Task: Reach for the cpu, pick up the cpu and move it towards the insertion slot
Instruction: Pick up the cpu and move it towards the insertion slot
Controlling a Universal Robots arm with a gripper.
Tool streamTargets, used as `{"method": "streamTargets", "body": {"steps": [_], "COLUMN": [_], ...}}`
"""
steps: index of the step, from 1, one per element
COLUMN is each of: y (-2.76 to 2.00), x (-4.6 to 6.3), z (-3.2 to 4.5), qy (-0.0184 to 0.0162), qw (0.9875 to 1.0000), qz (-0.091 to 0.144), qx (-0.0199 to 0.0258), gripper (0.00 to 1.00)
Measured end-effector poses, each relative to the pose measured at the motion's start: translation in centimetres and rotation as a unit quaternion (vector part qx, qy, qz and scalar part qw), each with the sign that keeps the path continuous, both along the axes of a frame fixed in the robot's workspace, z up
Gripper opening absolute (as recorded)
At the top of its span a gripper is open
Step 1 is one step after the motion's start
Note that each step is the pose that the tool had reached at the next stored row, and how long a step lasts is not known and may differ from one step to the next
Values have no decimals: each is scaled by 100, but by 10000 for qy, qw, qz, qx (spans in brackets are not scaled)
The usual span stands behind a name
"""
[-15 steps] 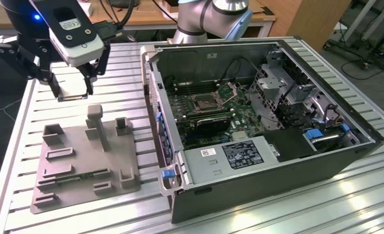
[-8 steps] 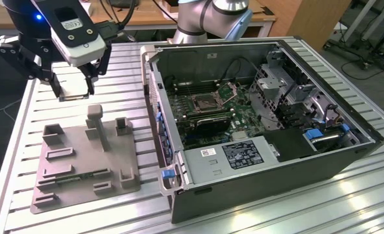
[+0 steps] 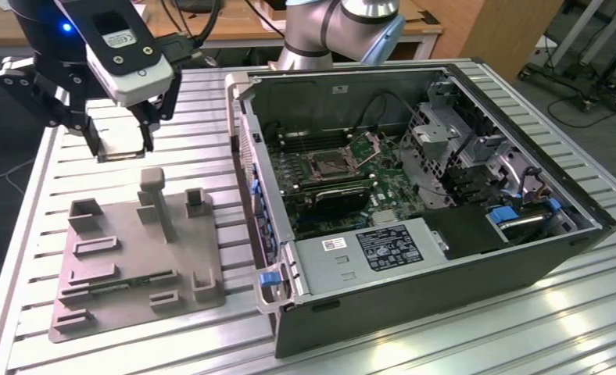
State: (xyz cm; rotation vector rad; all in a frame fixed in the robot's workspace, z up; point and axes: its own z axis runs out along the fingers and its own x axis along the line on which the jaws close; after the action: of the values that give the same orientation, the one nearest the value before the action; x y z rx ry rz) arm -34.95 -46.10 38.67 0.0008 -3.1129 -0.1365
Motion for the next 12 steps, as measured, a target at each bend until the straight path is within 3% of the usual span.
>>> {"method": "streamTargets", "body": {"steps": [12], "y": [0], "x": [38], "z": [-1], "qy": [-1], "qw": [10000], "qz": [0], "qx": [0], "gripper": [55]}}
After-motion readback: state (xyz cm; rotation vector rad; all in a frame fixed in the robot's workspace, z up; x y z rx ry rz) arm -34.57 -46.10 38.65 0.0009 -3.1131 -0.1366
